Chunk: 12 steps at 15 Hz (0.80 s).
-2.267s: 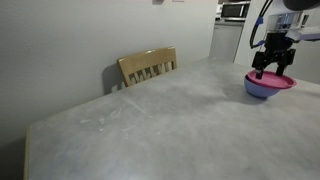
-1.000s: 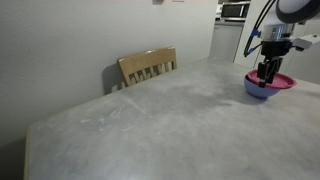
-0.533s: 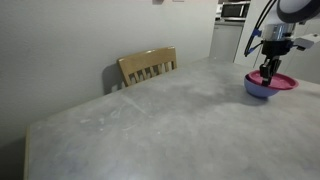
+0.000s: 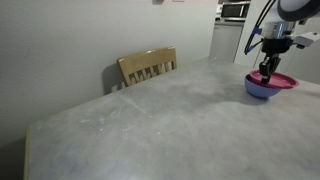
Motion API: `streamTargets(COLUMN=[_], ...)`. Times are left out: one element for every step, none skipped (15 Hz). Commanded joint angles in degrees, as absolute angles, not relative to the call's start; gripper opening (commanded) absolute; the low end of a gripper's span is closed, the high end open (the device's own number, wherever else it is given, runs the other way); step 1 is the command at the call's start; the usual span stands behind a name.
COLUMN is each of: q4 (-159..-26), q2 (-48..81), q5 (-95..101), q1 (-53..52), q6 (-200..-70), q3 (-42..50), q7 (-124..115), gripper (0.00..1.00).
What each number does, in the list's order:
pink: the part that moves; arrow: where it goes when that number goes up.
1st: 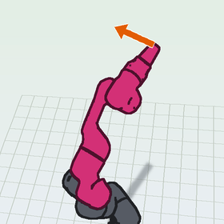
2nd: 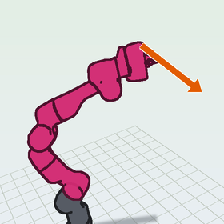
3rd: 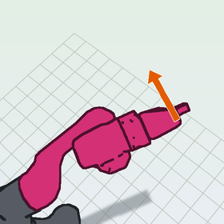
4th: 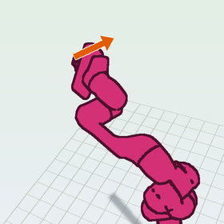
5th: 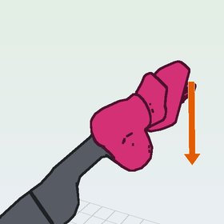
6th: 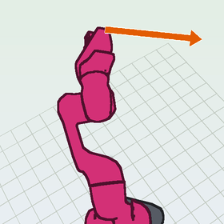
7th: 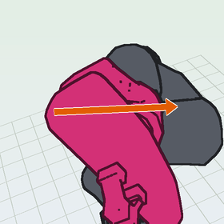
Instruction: Remove the pink plate from the blue bowl
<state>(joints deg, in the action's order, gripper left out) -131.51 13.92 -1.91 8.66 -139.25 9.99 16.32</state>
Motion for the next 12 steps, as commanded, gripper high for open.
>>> streamTargets(q4=[-132.00, -131.96, -131.90, -131.65, -131.46, -131.08, -130.78, -130.38, -129.97, -129.47, -128.99, -128.25], q2=[10.82, 9.82, 8.90, 8.03, 6.99, 6.28, 5.57, 4.81, 4.19, 3.64, 3.02, 2.71], q5=[1.56, 3.16, 4.39, 6.08, 7.31, 8.49, 9.60, 9.99, 9.49, 8.14, 7.16, 5.89], q1=[9.09, 8.65, 8.34, 7.83, 7.39, 6.85, 6.36, 5.83, 5.39, 4.86, 4.34, 3.67], q6=[-138.79, -138.30, -137.97, -137.57, -137.01, -136.73, -136.30, -135.87, -135.71, -135.45, -135.08, -134.65], q3=[9.45, 9.49, 9.37, 9.23, 8.91, 8.44, 7.96, 7.21, 6.34, 5.33, 4.47, 3.50], q7=[15.21, 14.60, 14.26, 13.56, 13.42, 13.32, 13.14, 13.80, 15.18, 16.60, 17.70, 18.59], gripper=[0.03, 0.03, 0.03, 0.03, 0.03, 0.03, 0.03, 0.03, 0.03, 0.03, 0.03, 0.03])
